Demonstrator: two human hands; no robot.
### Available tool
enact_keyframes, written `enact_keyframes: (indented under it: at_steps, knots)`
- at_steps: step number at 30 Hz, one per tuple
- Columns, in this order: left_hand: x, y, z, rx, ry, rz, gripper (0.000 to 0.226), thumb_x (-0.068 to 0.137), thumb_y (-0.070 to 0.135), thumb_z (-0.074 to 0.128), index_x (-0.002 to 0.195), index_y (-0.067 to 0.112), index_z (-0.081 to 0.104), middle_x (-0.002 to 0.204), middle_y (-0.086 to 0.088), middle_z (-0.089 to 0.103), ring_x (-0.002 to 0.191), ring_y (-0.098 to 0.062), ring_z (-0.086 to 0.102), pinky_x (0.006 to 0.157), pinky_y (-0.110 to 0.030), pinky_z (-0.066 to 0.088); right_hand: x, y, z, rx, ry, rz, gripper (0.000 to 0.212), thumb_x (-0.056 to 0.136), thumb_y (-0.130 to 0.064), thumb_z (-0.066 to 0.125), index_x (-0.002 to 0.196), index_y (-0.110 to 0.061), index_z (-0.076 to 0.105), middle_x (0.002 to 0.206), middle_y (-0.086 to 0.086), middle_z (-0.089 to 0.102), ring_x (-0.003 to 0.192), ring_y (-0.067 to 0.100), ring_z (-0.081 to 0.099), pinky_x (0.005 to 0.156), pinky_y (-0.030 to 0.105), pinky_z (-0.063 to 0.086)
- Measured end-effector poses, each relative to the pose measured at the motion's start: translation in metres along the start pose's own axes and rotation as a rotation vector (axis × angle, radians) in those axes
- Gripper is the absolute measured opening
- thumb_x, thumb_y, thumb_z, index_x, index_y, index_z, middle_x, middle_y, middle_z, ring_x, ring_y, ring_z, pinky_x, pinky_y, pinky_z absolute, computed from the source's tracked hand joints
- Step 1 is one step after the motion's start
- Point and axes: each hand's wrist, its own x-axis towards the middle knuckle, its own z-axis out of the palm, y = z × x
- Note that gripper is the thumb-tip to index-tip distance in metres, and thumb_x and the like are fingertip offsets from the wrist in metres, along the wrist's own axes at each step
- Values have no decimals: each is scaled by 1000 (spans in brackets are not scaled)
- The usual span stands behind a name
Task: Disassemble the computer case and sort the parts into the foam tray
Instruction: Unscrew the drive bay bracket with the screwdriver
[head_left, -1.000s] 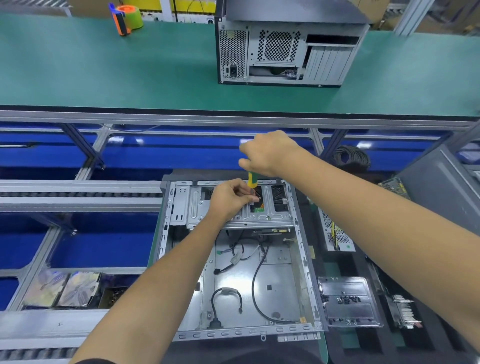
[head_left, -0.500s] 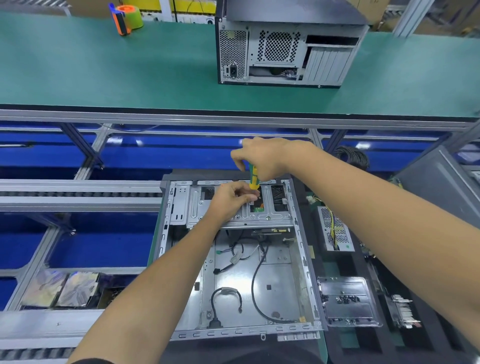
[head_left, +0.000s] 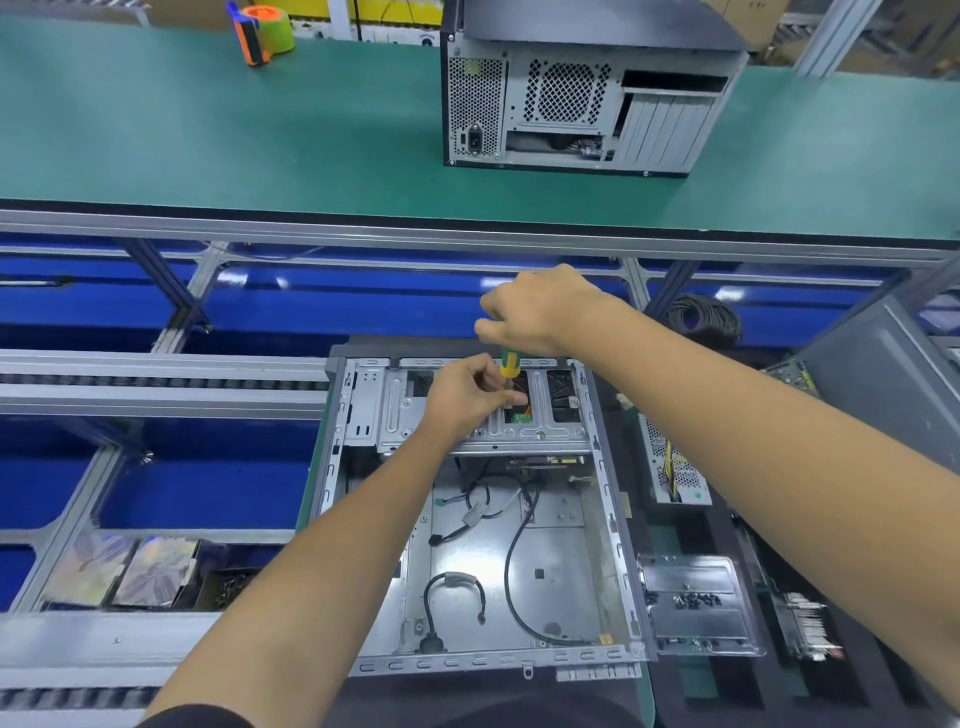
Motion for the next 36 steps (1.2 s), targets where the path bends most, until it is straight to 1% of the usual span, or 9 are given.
enact_keyframes:
  at_steps: [4, 9, 13, 19, 23, 26, 29, 32, 36]
  knots:
    - [0, 1, 0, 4, -19, 31, 35, 64, 21, 98, 71, 24, 64, 78, -8, 73, 73, -18, 66, 77, -45, 59, 2, 2, -4, 30, -90, 4, 28, 101, -31, 38, 75, -20, 41, 74, -1, 50, 70, 23, 46, 58, 33, 27]
    - [-1, -1, -7, 93, -84, 123, 53, 60, 21, 100, 102, 18, 67, 84, 8, 68, 72, 6, 59, 67, -8, 43, 1, -3, -2, 226, -122, -128, 9, 80, -14, 60, 83, -22, 63, 88, -5, 55, 77, 20, 53, 59, 31, 36]
    - [1, 0, -12, 345, -121, 225, 62, 68, 32, 96, 118, 14, 65, 115, -3, 60, 103, -18, 49, 88, -22, 35, -2, -1, -2, 256, -148, -138, 15, 80, -15, 64, 93, -21, 62, 89, -6, 51, 77, 20, 54, 58, 32, 37]
    - [-1, -7, -12, 500, -129, 322, 34, 76, 24, 87, 85, 24, 54, 104, -10, 52, 97, -23, 37, 80, -19, 26, -3, -5, -5, -30, -191, -48, 26, 104, -45, 30, 102, -22, 43, 80, 2, 48, 66, 16, 42, 60, 37, 30]
    - [0, -10, -7, 452, -69, 324, 22, 73, 17, 82, 81, 24, 63, 98, -6, 52, 91, -16, 33, 80, -9, 30, -6, -2, 3, 49, -109, -100, 6, 94, -22, 45, 88, -24, 47, 77, -4, 53, 65, 16, 44, 56, 33, 27]
    - [2, -14, -8, 450, -63, 314, 22, 73, 20, 81, 84, 29, 64, 93, 2, 47, 89, -12, 30, 80, -10, 32, -9, 7, 6, 240, -124, -94, 19, 78, -12, 59, 87, -29, 57, 89, -7, 49, 74, 18, 51, 56, 32, 33]
    - [2, -15, -6, 461, -52, 316, 25, 73, 22, 82, 84, 33, 62, 92, 5, 45, 89, -11, 32, 83, -8, 32, -14, 15, 9, 313, -152, -76, 19, 84, -20, 61, 98, -32, 56, 95, -7, 47, 79, 19, 54, 61, 36, 41]
    - [3, -17, -5, 461, -41, 310, 24, 74, 22, 83, 84, 33, 64, 93, 4, 48, 91, -13, 36, 83, -9, 31, -14, 20, 11, 55, -70, -59, 21, 98, -43, 43, 100, -22, 47, 85, 2, 54, 67, 19, 48, 57, 36, 29]
    - [4, -17, -5, 453, -42, 312, 25, 73, 22, 84, 82, 33, 64, 92, 4, 49, 92, -14, 37, 81, -15, 31, -13, 20, 12, 51, -45, -79, 8, 97, -32, 44, 93, -25, 47, 75, -6, 51, 62, 11, 41, 54, 34, 22]
